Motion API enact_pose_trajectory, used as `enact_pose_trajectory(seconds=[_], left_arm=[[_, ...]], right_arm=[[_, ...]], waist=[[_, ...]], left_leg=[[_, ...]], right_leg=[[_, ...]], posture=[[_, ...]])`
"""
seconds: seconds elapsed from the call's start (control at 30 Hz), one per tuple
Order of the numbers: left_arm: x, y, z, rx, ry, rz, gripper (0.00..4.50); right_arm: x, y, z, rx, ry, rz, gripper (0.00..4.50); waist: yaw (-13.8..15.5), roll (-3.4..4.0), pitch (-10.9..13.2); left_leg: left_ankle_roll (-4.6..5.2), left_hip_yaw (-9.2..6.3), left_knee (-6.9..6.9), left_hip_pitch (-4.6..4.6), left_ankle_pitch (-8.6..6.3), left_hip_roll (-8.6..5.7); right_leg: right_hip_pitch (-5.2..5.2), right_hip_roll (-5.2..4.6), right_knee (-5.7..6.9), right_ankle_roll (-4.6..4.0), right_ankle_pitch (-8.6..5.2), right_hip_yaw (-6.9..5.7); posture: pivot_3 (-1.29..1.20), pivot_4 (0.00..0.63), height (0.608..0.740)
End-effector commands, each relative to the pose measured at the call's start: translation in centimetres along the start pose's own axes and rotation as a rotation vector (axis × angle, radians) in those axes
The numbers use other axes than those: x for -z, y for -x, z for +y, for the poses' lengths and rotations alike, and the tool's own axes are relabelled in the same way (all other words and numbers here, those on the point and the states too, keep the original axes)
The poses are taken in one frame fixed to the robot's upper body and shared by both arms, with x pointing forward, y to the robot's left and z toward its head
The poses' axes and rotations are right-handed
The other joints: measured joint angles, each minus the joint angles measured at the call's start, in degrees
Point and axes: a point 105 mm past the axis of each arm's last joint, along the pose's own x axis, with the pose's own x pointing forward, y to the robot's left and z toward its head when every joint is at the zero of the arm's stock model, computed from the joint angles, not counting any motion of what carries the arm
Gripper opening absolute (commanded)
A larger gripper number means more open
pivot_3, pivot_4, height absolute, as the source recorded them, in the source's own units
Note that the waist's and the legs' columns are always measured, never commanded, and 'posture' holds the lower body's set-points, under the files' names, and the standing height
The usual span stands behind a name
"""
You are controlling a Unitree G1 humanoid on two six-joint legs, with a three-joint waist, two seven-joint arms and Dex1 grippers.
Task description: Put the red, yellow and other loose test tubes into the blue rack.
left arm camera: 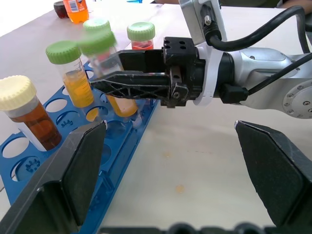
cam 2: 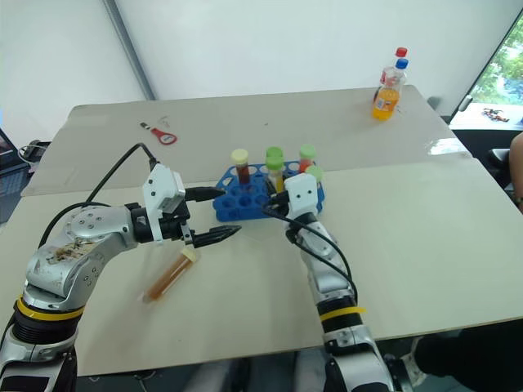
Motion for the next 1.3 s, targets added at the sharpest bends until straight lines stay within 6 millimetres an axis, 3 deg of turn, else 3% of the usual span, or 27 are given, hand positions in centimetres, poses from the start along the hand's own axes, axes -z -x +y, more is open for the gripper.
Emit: enact_pose_trajectory(seconds=[0.03,0.07,0.3,0.4,0.47,0.53,0.6,0.7,0.9,1.3], left_arm=[[-0.9,0.5,0.5,-0.031,-0.009,-0.029,4.50],[-0.9,0.7,0.7,-0.035,-0.005,-0.028,4.50],[0.3,3.3,1.5,-0.060,-0.003,0.202,4.50],[1.3,5.3,1.8,-0.058,-0.022,0.378,4.50],[2.3,7.4,1.9,-0.073,0.061,0.522,4.50],[3.0,8.7,1.5,-0.069,0.122,0.615,4.50],[4.0,9.7,-0.3,-0.015,0.196,0.712,4.50],[5.3,10.3,-1.5,0.007,0.249,0.792,4.50],[7.2,8.6,-1.9,-0.025,0.278,0.825,4.50],[9.9,4.9,0.0,-0.160,0.276,0.846,4.50]], right_arm=[[-1.8,0.3,-0.4,0.004,0.007,-0.056,3.70],[-1.8,0.5,-0.4,0.002,0.009,-0.049,4.00],[-2.6,3.8,-0.6,-0.104,0.094,0.034,4.00],[-3.1,5.2,0.1,-0.215,0.125,0.078,4.00],[-4.1,6.9,1.3,-0.392,0.097,0.114,4.00],[-4.7,8.0,2.4,-0.527,0.073,0.151,4.00],[-5.7,8.9,3.2,-0.669,0.075,0.185,4.00],[-6.4,9.5,4.1,-0.806,0.090,0.222,4.00],[-6.7,10.1,5.0,-0.901,0.078,0.262,4.00],[-5.4,12.0,3.3,-0.884,0.104,0.395,4.00]], waist=[[0.01,0.00,0.00],[0.02,0.00,0.00],[0.07,0.00,0.00],[-0.02,0.00,0.00],[0.00,0.01,0.01],[0.04,0.00,0.02],[0.00,-0.01,0.02],[0.17,-0.05,0.04],[1.52,-0.12,0.07],[2.42,-0.29,0.05]], left_leg=[[0.00,0.00,0.00,0.00,0.00,0.00],[0.00,0.00,0.00,-0.01,0.00,0.00],[0.04,0.00,-0.01,-0.02,-0.02,0.00],[0.11,0.01,-0.01,-0.01,-0.06,0.00],[0.18,0.01,-0.01,0.01,-0.11,0.03],[0.44,0.00,-0.06,0.10,-0.26,0.04],[0.50,0.00,-0.07,0.15,-0.30,0.07],[0.54,0.00,-0.05,0.18,-0.32,0.09],[0.47,-0.03,-0.02,0.18,-0.28,0.20],[0.44,-0.02,0.04,0.12,-0.26,0.08]], right_leg=[[0.00,0.00,0.00,0.00,0.00,0.00],[-0.01,0.00,0.00,0.00,0.00,0.00],[-0.03,0.01,0.03,0.00,0.00,0.00],[-0.03,0.03,0.01,0.01,-0.01,0.00],[-0.05,0.10,-0.01,-0.02,-0.02,0.00],[-0.01,0.11,-0.01,-0.01,-0.04,0.00],[0.04,0.15,-0.04,-0.01,-0.04,0.00],[0.08,0.15,-0.10,-0.02,-0.05,0.00],[0.12,0.24,-0.10,-0.08,-0.06,-0.05],[0.10,0.11,-0.10,-0.12,-0.04,-0.02]], posture=[[0.00,0.150,0.740],[0.00,0.150,0.740],[0.00,0.150,0.740],[0.00,0.150,0.740],[0.00,0.150,0.740],[0.00,0.150,0.740],[0.00,0.150,0.740],[0.00,0.150,0.740],[0.00,0.150,0.740],[0.00,0.150,0.740]])
